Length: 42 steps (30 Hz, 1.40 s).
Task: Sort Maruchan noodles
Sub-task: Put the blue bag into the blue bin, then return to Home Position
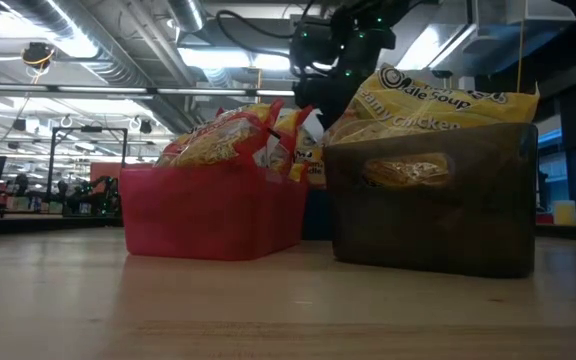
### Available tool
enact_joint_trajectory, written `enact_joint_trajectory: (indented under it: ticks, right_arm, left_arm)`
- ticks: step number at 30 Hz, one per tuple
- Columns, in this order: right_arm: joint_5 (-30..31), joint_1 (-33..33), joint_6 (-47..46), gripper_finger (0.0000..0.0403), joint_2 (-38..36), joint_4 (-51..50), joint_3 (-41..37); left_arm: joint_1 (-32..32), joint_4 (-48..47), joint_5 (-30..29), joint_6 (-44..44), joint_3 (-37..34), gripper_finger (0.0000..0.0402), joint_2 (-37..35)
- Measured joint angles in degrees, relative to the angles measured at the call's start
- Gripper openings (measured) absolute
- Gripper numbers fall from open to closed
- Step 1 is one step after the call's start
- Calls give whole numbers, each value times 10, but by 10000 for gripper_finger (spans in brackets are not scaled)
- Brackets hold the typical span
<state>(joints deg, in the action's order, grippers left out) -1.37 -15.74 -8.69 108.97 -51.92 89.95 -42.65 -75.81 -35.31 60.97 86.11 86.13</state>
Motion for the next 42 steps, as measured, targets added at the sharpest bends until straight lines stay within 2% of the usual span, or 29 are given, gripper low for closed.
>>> enact_joint_trajectory:
  ticks: [4, 14, 20, 29, 33, 37, 42]
  right_arm:
    - [-11, 0, 0, 24, 0, 7, 0]
    - [-31, 0, -18, 146, 0, 7, 0]
    - [-36, 0, -19, 191, -1, -39, 37]
    - [-32, 7, -48, 204, -1, -180, 141]
    - [-36, 28, -88, 204, -1, -283, 169]
    - [10, 77, -101, 204, -9, -368, 164]
    - [6, 167, -63, 204, -60, -356, 101]
  left_arm:
    - [0, 0, 0, 0, 0, 102, 0]
    - [0, 0, 0, -1, 0, 102, 0]
    - [0, -3, 0, -1, 0, 102, 0]
    - [0, -19, -12, -2, 0, 102, 0]
    - [0, -47, -26, -28, 0, 102, 0]
    - [-10, -113, -24, 13, 0, 102, 0]
    - [-65, -142, 0, 93, 0, 102, -2]
